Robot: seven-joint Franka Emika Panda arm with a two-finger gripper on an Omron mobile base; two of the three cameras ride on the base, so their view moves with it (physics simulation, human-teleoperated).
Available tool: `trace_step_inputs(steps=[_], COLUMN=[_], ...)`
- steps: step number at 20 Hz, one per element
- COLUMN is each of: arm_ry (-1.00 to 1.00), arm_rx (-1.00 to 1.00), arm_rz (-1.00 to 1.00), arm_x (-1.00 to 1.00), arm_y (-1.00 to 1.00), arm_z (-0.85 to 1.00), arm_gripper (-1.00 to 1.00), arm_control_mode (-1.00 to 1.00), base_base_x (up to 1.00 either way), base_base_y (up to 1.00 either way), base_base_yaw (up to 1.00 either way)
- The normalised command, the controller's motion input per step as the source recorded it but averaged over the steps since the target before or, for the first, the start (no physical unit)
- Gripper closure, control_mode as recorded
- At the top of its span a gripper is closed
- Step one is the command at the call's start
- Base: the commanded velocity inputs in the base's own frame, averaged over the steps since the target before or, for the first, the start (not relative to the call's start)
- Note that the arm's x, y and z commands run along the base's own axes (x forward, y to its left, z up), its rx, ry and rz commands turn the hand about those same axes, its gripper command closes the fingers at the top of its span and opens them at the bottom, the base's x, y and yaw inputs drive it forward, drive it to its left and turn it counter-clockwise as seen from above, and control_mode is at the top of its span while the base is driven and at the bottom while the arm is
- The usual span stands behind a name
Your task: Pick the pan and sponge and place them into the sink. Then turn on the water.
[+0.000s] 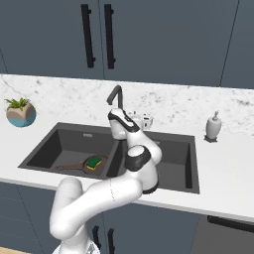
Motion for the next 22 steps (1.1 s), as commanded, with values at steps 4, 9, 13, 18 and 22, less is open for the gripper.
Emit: trace_step_inputs(steps=[4,9,13,18,22], arm_ry=[0.00,0.00,0.00,0.00,0.00], arm_rx=[0.00,0.00,0.00,0.01,0.03], arm_rz=[0.00,0.00,0.00,0.00,0.00], arm_x=[0.22,0.05,0.00,0.00,0.00], arm_y=[0.00,-0.18,-0.46,-0.74,-0.93], arm_z=[0.00,0.00,0.00,0.00,0.00], arm_gripper=[-1.00,-1.00,-1.00,-1.00,-1.00], arm_control_mode=[-1.00,-1.00,-1.00,-1.00,-1.00], base_base_x=[0.00,0.00,0.00,0.00,0.00], base_base_y=[0.00,0.00,0.00,0.00,0.00], base_base_yaw=[0.00,0.00,0.00,0.00,0.00])
